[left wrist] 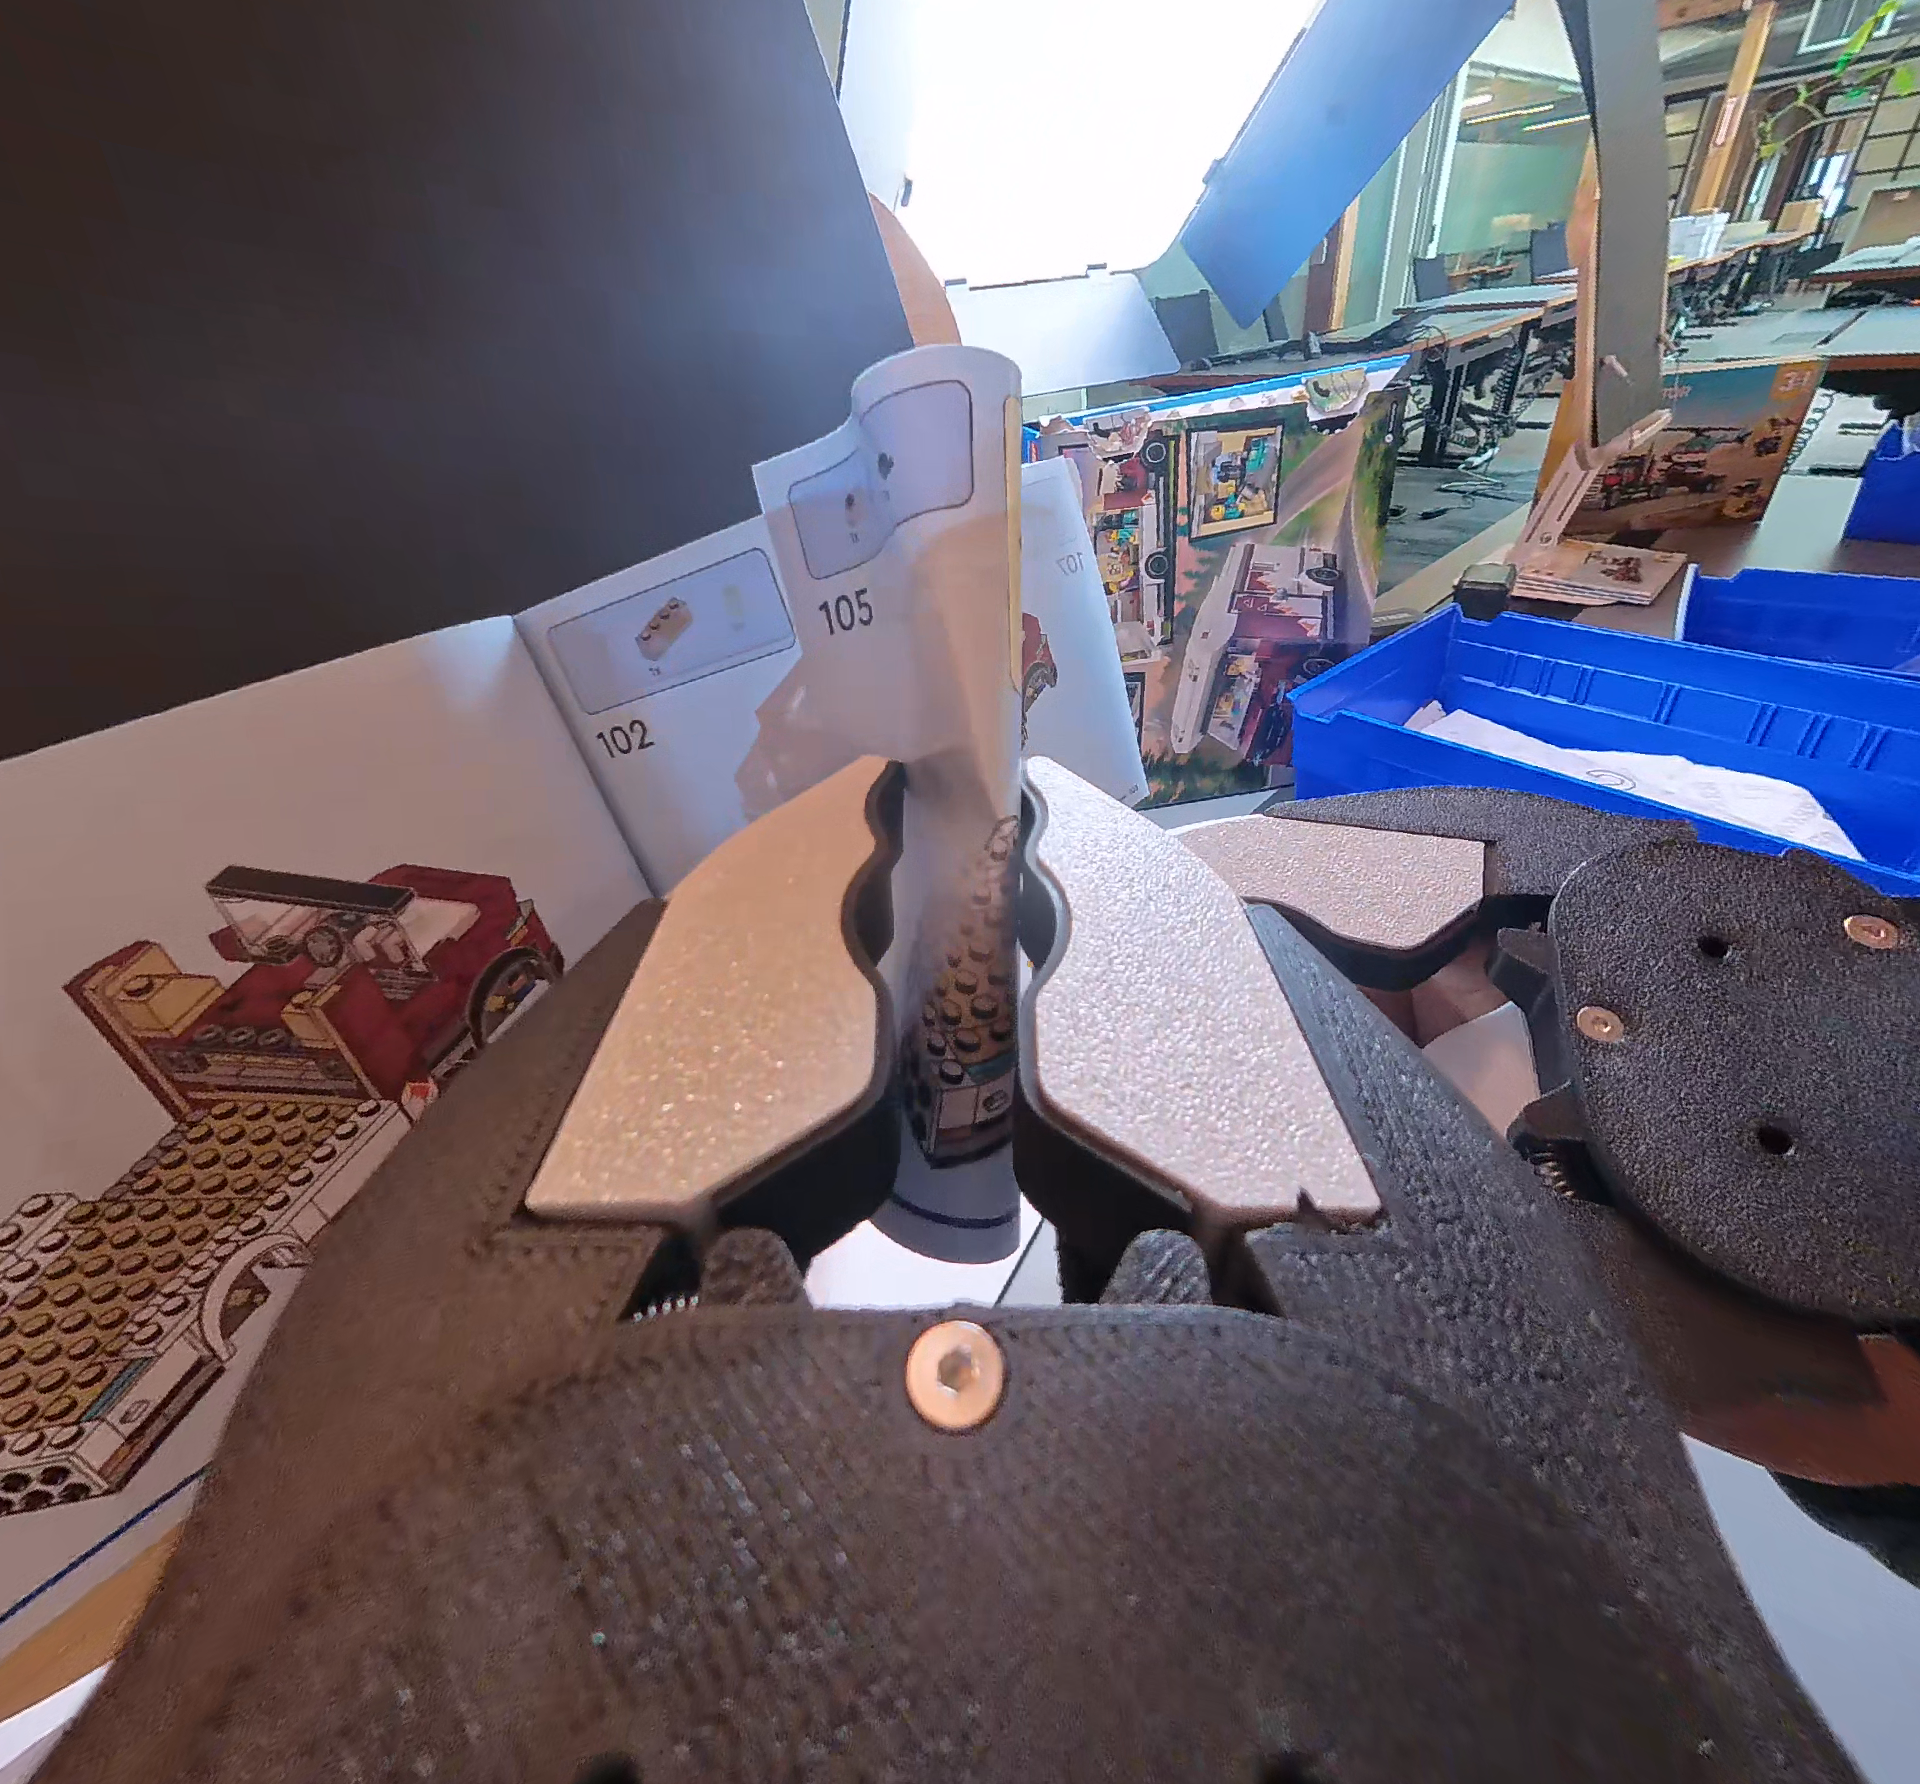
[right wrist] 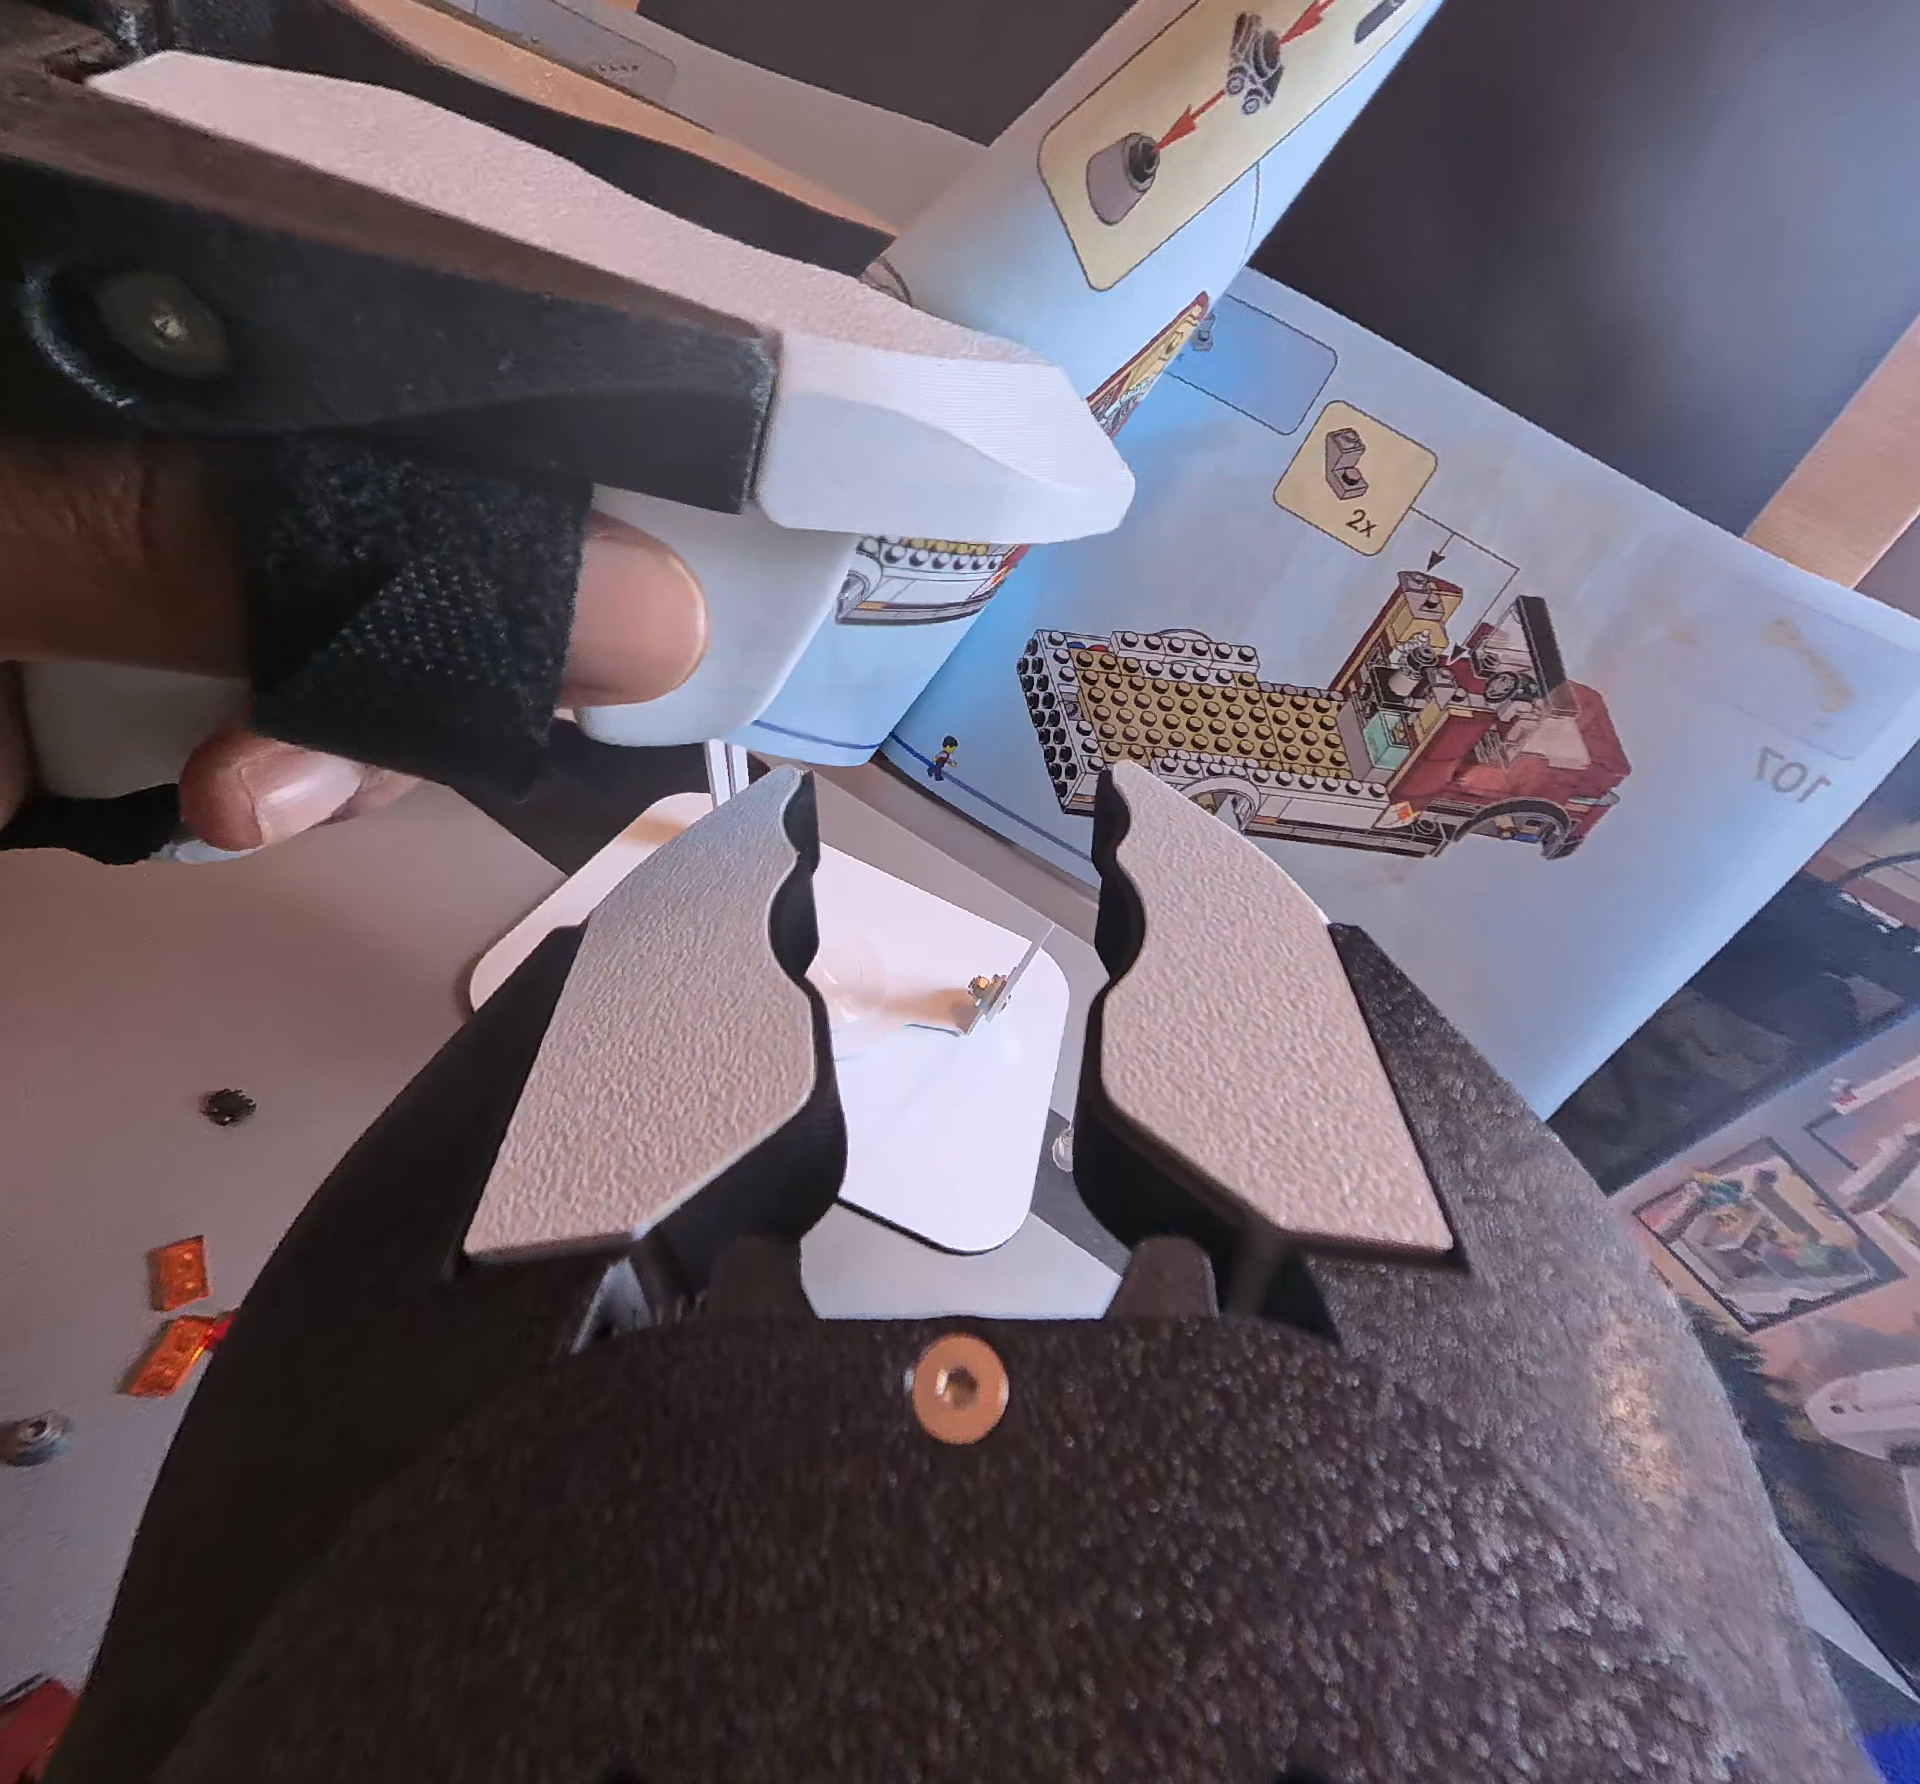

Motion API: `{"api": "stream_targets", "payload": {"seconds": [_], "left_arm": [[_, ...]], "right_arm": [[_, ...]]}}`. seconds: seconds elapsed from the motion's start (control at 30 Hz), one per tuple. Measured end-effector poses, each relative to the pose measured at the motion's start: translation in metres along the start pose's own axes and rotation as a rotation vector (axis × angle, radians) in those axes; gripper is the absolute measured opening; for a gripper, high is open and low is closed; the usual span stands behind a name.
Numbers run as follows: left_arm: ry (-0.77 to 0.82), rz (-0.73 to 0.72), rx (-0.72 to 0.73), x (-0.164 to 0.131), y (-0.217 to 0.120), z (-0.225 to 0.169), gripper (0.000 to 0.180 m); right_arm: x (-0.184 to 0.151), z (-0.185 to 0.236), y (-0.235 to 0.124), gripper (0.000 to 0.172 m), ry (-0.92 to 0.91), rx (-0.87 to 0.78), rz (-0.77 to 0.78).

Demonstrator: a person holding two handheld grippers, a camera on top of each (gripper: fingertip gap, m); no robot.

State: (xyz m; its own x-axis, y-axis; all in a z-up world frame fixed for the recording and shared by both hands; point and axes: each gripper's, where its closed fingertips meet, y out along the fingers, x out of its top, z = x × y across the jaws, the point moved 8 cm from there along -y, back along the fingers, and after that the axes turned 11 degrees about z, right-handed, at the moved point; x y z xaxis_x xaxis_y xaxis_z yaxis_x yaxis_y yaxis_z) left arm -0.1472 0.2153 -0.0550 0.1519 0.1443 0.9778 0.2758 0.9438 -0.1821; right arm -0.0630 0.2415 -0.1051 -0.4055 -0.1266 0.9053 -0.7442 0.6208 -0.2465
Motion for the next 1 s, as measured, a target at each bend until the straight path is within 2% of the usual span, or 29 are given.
{"api": "stream_targets", "payload": {"seconds": [0.17,0.37,0.47,0.57,0.7,0.77,0.87,0.93,1.0], "left_arm": [[0.012,0.004,-0.052,0.000,0.000,-0.006,0.030],[0.050,-0.061,-0.298,0.008,-0.014,-0.032,0.046],[0.107,-0.125,-0.226,0.011,-0.027,-0.023,0.038],[0.055,-0.242,-0.162,0.015,-0.052,0.001,0.028],[-0.006,-0.256,-0.071,0.009,-0.078,0.038,0.025],[-0.035,-0.247,0.003,0.004,-0.084,0.055,0.022],[-0.175,-0.255,-0.083,-0.002,-0.073,0.066,0.022],[-0.291,-0.246,-0.177,-0.008,-0.061,0.064,0.024],[-0.325,-0.263,-0.188,-0.008,-0.059,0.061,0.023]], "right_arm": [[-0.001,-0.006,-0.002,0.047,0.038,-0.016,-0.007],[-0.008,-0.035,-0.006,0.041,0.232,0.002,-0.036],[-0.016,-0.055,-0.005,0.039,0.351,0.023,-0.025],[-0.019,-0.060,-0.013,0.038,0.380,0.106,-0.067],[-0.016,-0.042,-0.033,0.060,0.212,0.229,-0.146],[-0.010,-0.021,-0.036,0.075,0.048,0.208,-0.129],[0.001,0.028,-0.015,0.092,-0.210,0.117,-0.050],[0.004,0.054,0.011,0.090,-0.307,0.018,-0.018],[0.009,0.063,0.033,0.081,-0.362,-0.113,-0.010]]}}
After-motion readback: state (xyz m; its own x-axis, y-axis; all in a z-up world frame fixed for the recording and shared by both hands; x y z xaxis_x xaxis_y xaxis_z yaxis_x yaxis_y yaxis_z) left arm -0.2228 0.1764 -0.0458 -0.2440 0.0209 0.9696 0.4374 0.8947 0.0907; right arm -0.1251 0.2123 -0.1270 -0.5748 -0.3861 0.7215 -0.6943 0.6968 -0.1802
